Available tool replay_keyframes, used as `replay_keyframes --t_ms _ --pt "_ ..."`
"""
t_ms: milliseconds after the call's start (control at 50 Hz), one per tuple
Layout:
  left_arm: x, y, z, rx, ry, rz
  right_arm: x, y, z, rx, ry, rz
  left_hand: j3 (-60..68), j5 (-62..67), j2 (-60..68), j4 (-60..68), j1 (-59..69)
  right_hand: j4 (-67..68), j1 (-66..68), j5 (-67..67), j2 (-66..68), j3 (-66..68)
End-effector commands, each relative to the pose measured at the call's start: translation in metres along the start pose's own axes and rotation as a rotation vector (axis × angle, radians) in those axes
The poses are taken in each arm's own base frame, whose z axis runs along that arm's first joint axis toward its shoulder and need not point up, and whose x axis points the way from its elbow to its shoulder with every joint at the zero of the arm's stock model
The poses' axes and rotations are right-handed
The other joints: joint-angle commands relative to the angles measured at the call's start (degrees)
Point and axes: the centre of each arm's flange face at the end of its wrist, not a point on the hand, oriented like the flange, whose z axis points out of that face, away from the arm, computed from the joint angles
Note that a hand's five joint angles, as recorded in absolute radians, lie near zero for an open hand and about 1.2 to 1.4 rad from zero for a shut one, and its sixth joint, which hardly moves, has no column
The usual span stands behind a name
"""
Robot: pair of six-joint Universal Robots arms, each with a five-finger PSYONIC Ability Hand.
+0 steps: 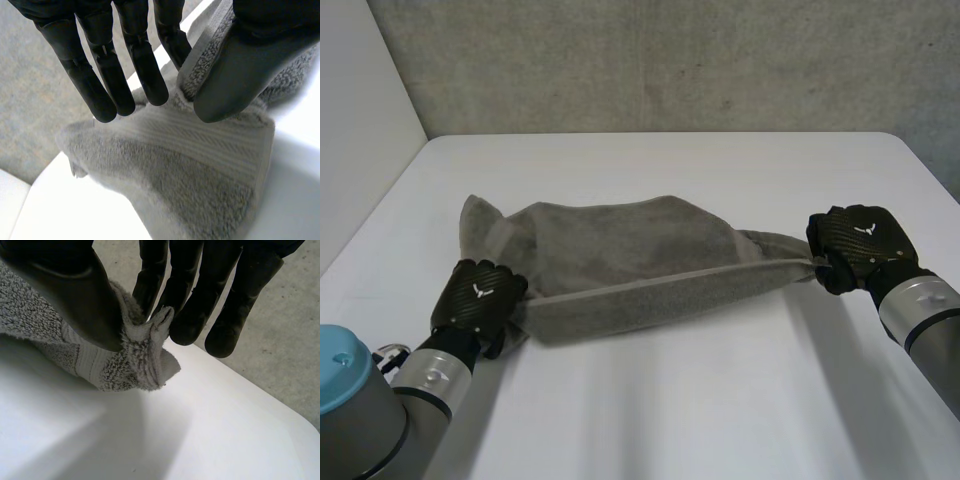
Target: Fold the towel.
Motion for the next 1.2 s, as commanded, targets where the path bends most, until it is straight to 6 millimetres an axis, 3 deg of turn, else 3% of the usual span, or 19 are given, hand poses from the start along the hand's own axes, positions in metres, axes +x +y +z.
replay_keyframes --t_ms 20,220,540,680,840,880,1200 --pt "-0.006 0.012 -0.006 -0.088 0.0 -0.021 0.007 0.002 0.003 -0.005 0.021 0.011 -7.4 -17.0 -7.1 -7.2 -7.2 3.7 10.6 6.2 4.2 4.2" --pt "-0.005 0.019 -0.016 -0.167 0.03 -0.042 0.011 0.004 0.004 -0.009 0.033 0.014 -7.2 -16.8 -7.0 -7.1 -7.0 3.7 10.6 6.2 4.2 4.2" --pt "-0.005 0.012 -0.02 -0.14 0.023 -0.039 0.015 0.005 0.005 -0.004 0.049 0.014 -6.9 -16.4 -6.6 -6.7 -6.7 3.7 10.6 6.2 4.2 4.2" --pt "-0.002 0.009 -0.022 -0.134 0.032 -0.031 0.015 0.007 0.005 -0.01 0.047 0.016 -25.2 -34.8 -25.0 -25.1 -25.0 3.7 10.6 6.2 4.2 4.2" --pt "-0.011 0.009 -0.027 -0.183 0.024 -0.037 0.016 0.009 0.007 -0.014 0.046 0.016 -38.5 -48.1 -38.2 -38.4 -38.3 3.7 10.6 6.2 4.2 4.2" --pt "-0.021 0.013 -0.027 -0.223 0.004 -0.054 0.016 0.009 0.007 -0.014 0.046 0.016 -47.7 -57.3 -47.5 -47.6 -47.5 3.7 10.6 6.2 4.2 4.2" --pt "-0.041 0.029 -0.006 -0.198 -0.026 -0.085 0.011 0.016 0.008 -0.038 0.027 0.018 -38.7 -48.2 -38.4 -38.5 -38.5 3.7 10.6 6.2 4.2 4.2"
